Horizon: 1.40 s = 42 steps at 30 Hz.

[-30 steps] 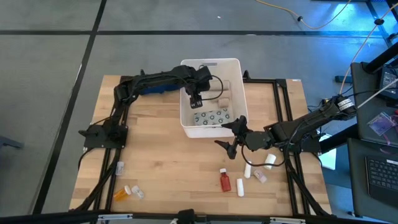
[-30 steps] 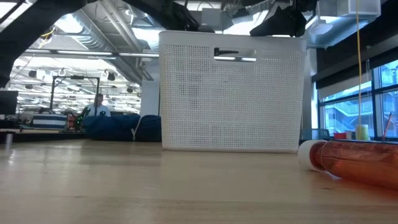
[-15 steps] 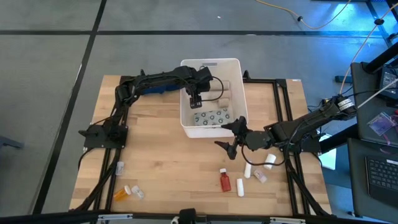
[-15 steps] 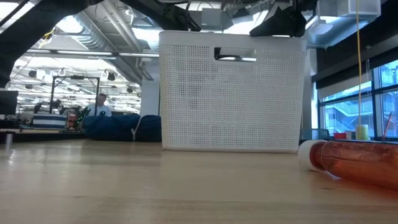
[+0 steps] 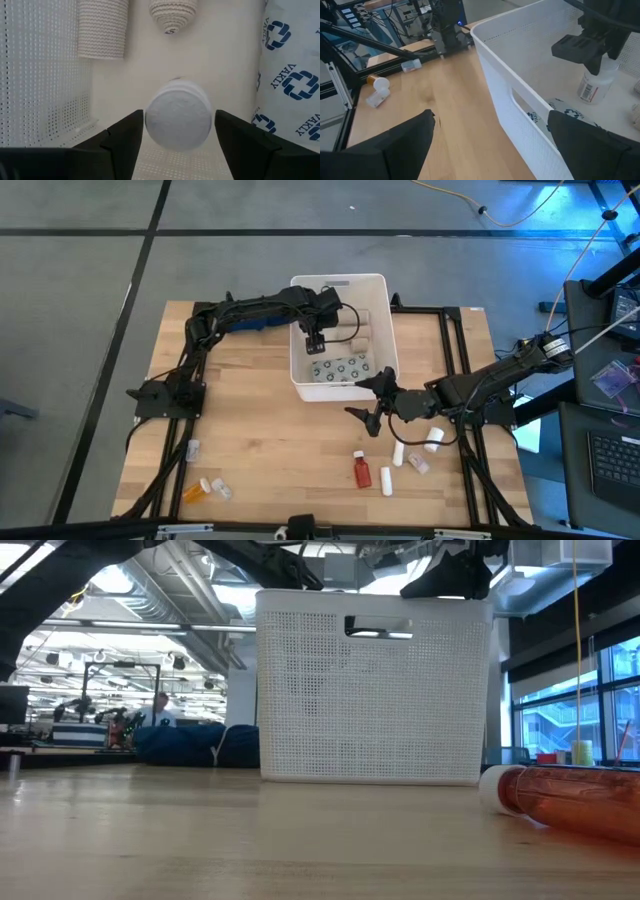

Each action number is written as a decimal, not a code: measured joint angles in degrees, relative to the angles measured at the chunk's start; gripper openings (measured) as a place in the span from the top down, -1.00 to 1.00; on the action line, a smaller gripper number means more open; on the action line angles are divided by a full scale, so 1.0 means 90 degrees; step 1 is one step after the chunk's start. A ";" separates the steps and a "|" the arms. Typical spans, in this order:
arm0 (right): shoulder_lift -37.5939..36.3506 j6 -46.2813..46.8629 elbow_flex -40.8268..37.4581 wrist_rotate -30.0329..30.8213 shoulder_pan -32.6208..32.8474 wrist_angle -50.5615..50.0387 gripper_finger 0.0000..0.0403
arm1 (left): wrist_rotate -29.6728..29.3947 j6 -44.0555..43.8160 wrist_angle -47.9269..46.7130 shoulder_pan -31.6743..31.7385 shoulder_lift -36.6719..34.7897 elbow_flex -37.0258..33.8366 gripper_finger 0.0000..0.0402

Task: Pick & place medical supplies in basket/bin
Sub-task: Put the left white medicine bottle into the bin, then put the red medicine bottle into the bin

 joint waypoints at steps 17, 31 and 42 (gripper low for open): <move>-0.0853 0.0688 0.0002 -0.0909 0.0003 -0.0072 -0.92 | -0.0281 -0.0411 0.0020 -0.0006 -0.1100 0.0712 -0.35; -0.0562 0.3532 0.0005 -0.2250 0.0438 -0.1046 -0.92 | 0.1218 -0.1845 0.0301 -0.0862 -0.3326 0.0596 -0.34; 0.0888 0.5224 0.0010 -0.2837 0.0758 -0.1081 -0.92 | -0.0536 -0.2689 0.0702 -0.3532 -0.4078 0.0549 -0.35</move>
